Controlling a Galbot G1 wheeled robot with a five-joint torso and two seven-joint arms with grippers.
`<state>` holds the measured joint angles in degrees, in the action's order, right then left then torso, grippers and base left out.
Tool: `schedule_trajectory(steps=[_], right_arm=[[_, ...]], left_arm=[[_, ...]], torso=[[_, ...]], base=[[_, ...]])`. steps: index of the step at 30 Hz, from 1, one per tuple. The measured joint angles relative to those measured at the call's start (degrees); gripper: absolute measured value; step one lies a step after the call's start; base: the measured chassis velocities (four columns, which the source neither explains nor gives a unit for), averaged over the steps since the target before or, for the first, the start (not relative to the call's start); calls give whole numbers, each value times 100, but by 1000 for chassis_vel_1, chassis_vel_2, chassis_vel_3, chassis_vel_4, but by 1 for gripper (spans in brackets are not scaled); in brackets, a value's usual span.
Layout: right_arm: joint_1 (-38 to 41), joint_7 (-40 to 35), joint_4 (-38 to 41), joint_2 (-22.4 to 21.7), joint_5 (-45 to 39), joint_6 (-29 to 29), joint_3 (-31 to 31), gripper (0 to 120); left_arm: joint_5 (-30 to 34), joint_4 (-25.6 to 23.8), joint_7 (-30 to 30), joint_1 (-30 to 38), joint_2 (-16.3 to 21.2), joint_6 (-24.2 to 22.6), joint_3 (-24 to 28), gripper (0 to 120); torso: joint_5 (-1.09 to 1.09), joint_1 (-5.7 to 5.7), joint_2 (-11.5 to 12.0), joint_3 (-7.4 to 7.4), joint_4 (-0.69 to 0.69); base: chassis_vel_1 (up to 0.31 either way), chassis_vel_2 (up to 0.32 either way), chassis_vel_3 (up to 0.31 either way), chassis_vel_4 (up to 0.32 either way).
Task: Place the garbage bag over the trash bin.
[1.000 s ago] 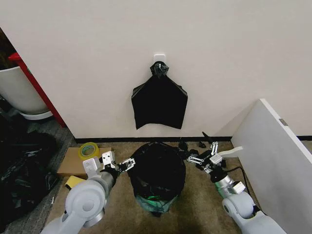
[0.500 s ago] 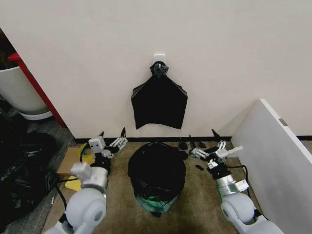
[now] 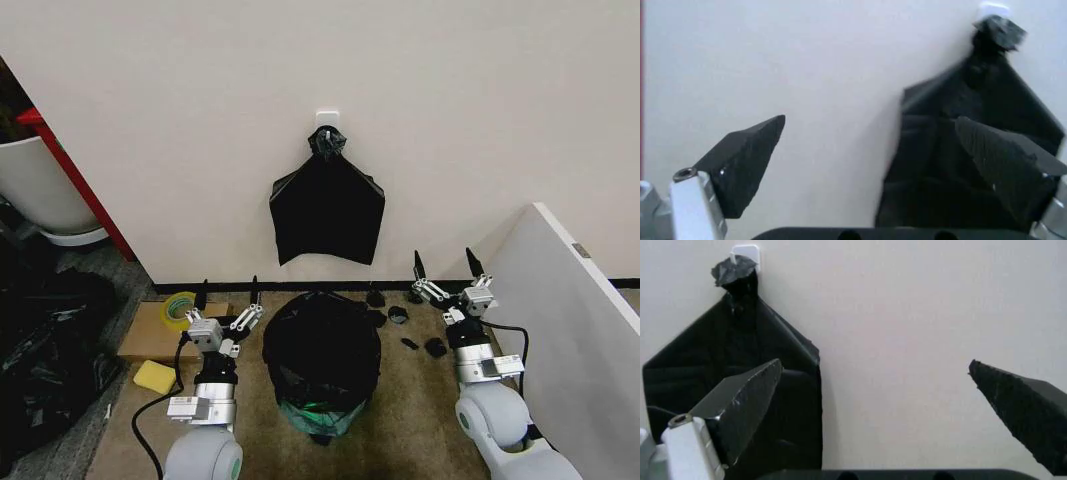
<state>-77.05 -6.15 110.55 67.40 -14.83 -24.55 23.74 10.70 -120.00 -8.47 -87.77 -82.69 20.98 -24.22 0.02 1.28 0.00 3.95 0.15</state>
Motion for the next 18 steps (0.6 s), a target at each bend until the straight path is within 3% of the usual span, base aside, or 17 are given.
schedule_trajectory(steps=[9,15,18], right_arm=[[-114,33,37,-62,-54,24,85,100],[-300,226,21,148,-97,-52,366,100],[-445,333,39,255,-87,-100,542,100]], left_arm=[[214,-175,149,-145,-62,-110,-281,100],[186,-396,251,-303,-70,-80,-112,100],[98,-232,293,-285,-11,-75,19,100]], torso=[[-1,0,0,0,-1],[0,0,0,0,-1],[-1,0,0,0,0]], base=[[0,0,0,0],[0,0,0,0],[0,0,0,0]])
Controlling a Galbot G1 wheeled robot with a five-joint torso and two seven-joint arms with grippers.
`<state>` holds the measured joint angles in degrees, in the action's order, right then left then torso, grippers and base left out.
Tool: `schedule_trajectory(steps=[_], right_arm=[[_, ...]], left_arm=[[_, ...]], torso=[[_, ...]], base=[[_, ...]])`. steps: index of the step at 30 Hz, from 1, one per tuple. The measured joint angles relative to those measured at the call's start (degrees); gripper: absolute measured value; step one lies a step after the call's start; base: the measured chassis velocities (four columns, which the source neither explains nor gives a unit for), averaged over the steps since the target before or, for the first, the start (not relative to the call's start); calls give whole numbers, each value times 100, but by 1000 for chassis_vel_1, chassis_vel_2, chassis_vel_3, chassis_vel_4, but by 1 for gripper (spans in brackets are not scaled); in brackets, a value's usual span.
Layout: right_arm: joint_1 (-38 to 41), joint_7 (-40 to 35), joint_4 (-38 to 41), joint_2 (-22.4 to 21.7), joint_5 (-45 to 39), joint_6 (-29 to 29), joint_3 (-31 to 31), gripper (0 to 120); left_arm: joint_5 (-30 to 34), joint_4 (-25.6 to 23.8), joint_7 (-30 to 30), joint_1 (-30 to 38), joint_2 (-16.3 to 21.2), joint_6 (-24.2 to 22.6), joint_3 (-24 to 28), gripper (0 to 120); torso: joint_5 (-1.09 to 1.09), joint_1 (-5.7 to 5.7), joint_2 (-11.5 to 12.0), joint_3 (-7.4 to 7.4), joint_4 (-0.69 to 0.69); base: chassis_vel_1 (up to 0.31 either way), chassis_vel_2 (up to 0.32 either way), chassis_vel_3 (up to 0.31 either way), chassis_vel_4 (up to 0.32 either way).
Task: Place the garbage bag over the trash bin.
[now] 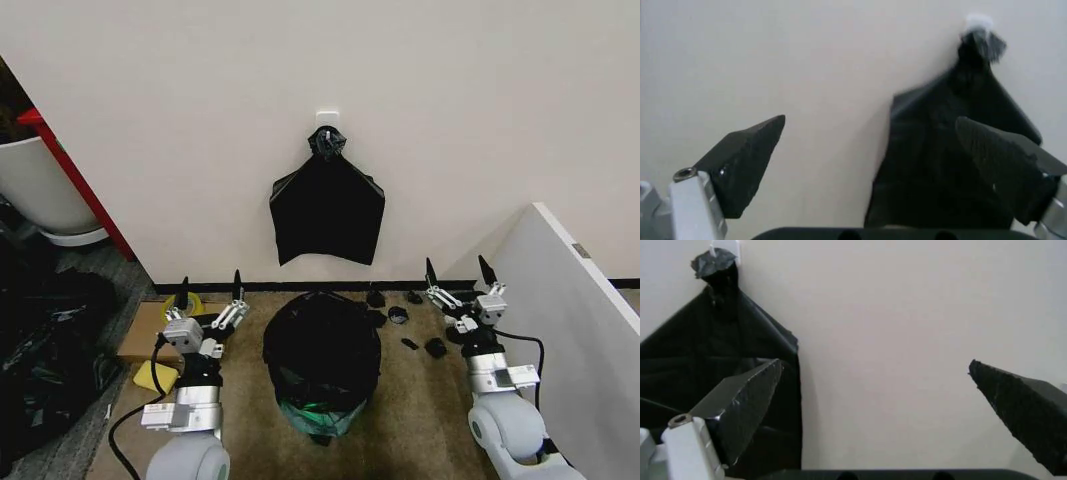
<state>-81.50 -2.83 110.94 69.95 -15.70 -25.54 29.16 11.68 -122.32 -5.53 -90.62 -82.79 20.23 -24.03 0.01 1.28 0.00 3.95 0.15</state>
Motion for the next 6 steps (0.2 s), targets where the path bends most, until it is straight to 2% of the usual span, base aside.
schedule_trajectory(steps=[6], right_arm=[[-74,16,30,37,71,181,112,100]], left_arm=[[229,89,180,101,114,-35,37,100]], torso=[[0,0,0,0,0]], base=[[0,0,0,0]])
